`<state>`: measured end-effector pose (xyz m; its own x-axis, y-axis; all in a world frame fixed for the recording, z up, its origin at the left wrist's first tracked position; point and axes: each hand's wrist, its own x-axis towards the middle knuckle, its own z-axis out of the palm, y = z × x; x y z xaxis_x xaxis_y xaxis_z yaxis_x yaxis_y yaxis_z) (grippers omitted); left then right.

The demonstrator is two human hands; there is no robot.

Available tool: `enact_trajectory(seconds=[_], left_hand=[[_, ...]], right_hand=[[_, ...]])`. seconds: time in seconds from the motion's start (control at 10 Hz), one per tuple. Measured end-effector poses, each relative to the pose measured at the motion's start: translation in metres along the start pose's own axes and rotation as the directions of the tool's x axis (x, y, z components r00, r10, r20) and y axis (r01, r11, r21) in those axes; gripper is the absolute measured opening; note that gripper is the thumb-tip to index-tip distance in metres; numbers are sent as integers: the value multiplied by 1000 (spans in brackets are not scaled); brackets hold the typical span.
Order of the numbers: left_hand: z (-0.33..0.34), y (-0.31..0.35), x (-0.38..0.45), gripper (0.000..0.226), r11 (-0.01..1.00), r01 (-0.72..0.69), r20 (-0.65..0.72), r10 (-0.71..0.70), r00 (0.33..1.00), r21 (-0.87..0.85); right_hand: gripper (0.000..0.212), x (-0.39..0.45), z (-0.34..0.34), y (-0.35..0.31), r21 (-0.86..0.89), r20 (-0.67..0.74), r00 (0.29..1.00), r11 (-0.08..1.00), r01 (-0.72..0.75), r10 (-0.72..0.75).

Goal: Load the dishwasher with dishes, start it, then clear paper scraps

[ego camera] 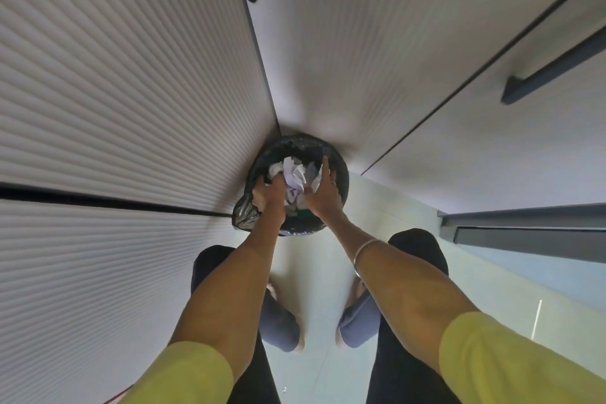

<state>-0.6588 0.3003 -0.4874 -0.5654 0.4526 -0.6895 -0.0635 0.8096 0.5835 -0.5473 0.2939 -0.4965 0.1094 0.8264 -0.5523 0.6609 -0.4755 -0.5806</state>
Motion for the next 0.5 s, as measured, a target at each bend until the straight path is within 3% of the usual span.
enact_trajectory(seconds=[0.2,0.3,0.5], left_hand=[[-52,54,-106,38,902,-273,79,261,962,334],[-80,87,-164,39,855,-383,133,359,924,350],[-129,120,-232,40,807,-404,320,282,904,430]], right_hand=[[56,-73,-77,-40,-73,-5,1000,997,-5,5],[58,-125,-126,-74,-134,30,999,991,-16,20],[49,-192,-199,-131,-238,120,992,971,5,24]])
